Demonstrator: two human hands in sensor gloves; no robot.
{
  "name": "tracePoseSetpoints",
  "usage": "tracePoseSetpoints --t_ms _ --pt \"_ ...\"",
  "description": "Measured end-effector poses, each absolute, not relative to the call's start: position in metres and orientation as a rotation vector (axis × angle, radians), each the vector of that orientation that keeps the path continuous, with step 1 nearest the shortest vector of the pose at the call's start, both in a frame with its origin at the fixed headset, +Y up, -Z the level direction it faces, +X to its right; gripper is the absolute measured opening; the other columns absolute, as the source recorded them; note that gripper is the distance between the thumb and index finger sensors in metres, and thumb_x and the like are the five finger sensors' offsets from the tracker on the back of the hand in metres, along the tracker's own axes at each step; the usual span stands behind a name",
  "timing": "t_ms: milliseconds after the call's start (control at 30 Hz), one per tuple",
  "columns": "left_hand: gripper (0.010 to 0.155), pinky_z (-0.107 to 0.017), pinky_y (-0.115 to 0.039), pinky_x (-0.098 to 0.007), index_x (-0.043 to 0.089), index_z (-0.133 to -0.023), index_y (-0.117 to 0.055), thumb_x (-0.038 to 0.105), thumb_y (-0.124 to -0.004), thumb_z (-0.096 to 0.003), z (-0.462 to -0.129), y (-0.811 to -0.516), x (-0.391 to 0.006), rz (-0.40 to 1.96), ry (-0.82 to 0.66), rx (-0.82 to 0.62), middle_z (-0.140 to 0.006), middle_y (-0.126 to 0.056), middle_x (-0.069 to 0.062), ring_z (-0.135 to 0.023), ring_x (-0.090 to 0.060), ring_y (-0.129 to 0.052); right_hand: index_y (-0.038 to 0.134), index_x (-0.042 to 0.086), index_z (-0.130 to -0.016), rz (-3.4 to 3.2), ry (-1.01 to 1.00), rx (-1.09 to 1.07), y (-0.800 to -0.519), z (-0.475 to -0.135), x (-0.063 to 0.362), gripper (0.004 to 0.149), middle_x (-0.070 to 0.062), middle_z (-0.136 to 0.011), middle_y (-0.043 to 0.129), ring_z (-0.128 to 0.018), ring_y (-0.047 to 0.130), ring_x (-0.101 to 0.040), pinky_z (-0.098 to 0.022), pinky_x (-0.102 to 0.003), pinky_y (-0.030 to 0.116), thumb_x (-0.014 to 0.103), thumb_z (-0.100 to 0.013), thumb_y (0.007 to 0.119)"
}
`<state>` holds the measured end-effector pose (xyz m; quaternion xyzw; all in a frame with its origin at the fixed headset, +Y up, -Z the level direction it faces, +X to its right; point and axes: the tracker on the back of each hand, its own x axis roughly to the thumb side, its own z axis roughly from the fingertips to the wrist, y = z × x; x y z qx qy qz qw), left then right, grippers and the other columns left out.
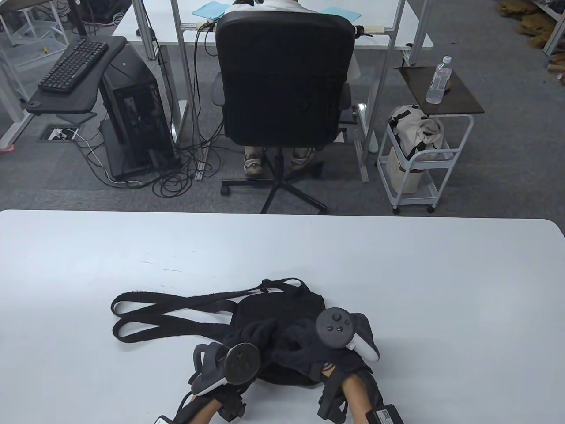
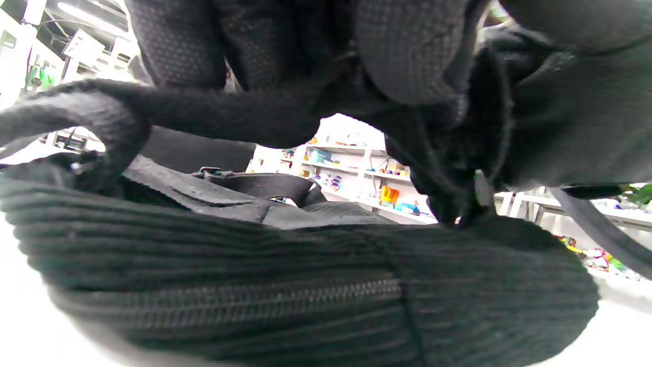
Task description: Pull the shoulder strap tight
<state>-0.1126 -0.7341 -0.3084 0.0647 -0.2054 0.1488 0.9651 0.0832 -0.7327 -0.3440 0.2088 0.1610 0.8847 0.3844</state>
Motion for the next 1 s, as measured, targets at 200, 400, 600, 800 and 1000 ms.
tracePoseSetpoints --t_ms 200,400,600,800,1000 --pt "0.069 -0.073 -0.075 -0.048 0.024 -0.111 -0.05 0.048 -0.072 -0.0495 -0.308 -0.737 -0.112 0.223 -0.432 0.12 -0.11 -0.07 0.0 -0.091 -0.017 -0.091 0.085 0.016 -0.07 2.313 0.43 0.542 -0.732 -0.345 0.073 0.035 -0.012 -0.078 0.08 -0.066 0.075 -0.039 -0.062 -0.063 0.059 0.044 -0.053 0.072" --pt "0.064 -0.072 -0.075 -0.051 0.026 -0.106 -0.065 0.051 -0.073 -0.0482 -0.307 -0.734 -0.112 0.188 -0.434 0.129 -0.105 -0.078 -0.002 -0.089 -0.021 -0.093 0.085 0.014 -0.071 2.297 0.414 0.561 -0.73 -0.343 0.076 0.033 -0.014 -0.081 0.078 -0.068 0.072 -0.04 -0.064 -0.064 0.057 0.039 -0.054 0.072" --pt "0.063 -0.071 -0.077 -0.055 0.023 -0.104 -0.071 0.05 -0.076 -0.048 -0.305 -0.727 -0.117 0.166 -0.448 0.202 -0.103 -0.083 -0.002 -0.087 -0.021 -0.098 0.086 0.015 -0.071 2.337 0.346 0.563 -0.729 -0.342 0.084 0.033 -0.01 -0.084 0.076 -0.072 0.07 -0.038 -0.066 -0.066 0.053 0.039 -0.053 0.072" --pt "0.062 -0.07 -0.076 -0.057 0.023 -0.104 -0.071 0.051 -0.073 -0.0487 -0.31 -0.731 -0.133 0.251 -0.476 0.194 -0.102 -0.084 -0.002 -0.088 -0.021 -0.098 0.089 0.023 -0.073 2.233 0.33 0.531 -0.733 -0.345 0.126 0.033 -0.009 -0.092 0.069 -0.079 0.062 -0.039 -0.068 -0.069 0.047 0.041 -0.051 0.073" --pt "0.063 -0.073 -0.073 -0.054 0.024 -0.105 -0.065 0.051 -0.073 -0.0488 -0.308 -0.738 -0.124 0.183 -0.461 0.195 -0.105 -0.078 -0.001 -0.091 -0.021 -0.093 0.066 0.015 -0.102 2.218 0.216 0.492 -0.722 -0.338 0.12 0.069 -0.017 -0.105 0.057 -0.085 0.058 -0.045 -0.067 -0.072 0.046 0.059 -0.048 0.07"
